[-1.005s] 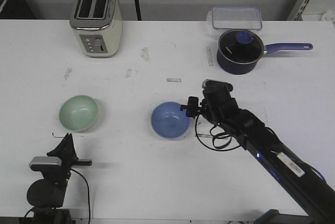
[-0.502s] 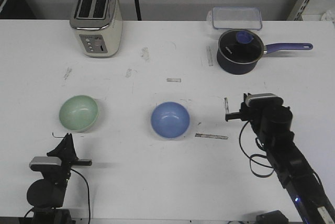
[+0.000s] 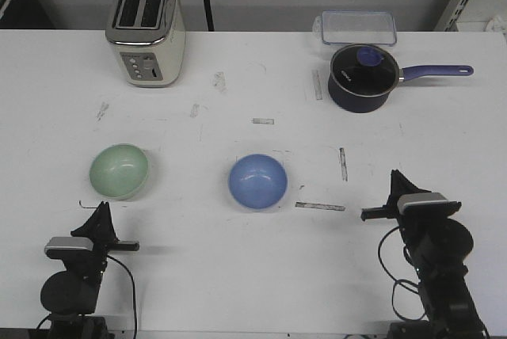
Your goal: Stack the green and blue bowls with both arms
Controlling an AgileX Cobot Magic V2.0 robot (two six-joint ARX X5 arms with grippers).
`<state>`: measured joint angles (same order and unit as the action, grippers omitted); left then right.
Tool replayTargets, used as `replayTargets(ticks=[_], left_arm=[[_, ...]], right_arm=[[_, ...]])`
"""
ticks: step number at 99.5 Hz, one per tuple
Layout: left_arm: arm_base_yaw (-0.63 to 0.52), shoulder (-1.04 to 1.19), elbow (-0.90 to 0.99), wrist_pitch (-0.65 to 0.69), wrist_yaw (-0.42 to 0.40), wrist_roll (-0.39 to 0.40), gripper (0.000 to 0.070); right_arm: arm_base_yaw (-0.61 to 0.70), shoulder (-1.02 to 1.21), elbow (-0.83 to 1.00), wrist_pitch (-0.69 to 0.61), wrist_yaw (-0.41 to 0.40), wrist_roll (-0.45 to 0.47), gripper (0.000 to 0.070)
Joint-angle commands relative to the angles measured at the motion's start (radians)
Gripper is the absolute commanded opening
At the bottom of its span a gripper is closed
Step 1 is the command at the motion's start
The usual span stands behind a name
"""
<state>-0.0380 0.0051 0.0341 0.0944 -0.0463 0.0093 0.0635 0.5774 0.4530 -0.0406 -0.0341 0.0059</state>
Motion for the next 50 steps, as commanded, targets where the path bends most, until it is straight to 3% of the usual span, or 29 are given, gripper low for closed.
replayTargets(ticks=[1,29,50], left_arm=[[-0.002,-0.002,-0.022,0.011,0.003,0.002,0.0001],[-0.002,-0.002,-0.022,0.011,0.003,0.002,0.0001],[-0.002,-0.002,-0.022,0.011,0.003,0.002,0.0001]], right_arm=[[-0.001,-0.060,-0.021,0.014,-0.003,-0.003,0.0009],[-0.001,-0.310,-0.068,-0.089,0.008,-0.003,0.0009],[-0.001,-0.402,-0.068,-0.095,0.008,-0.003,0.0009]])
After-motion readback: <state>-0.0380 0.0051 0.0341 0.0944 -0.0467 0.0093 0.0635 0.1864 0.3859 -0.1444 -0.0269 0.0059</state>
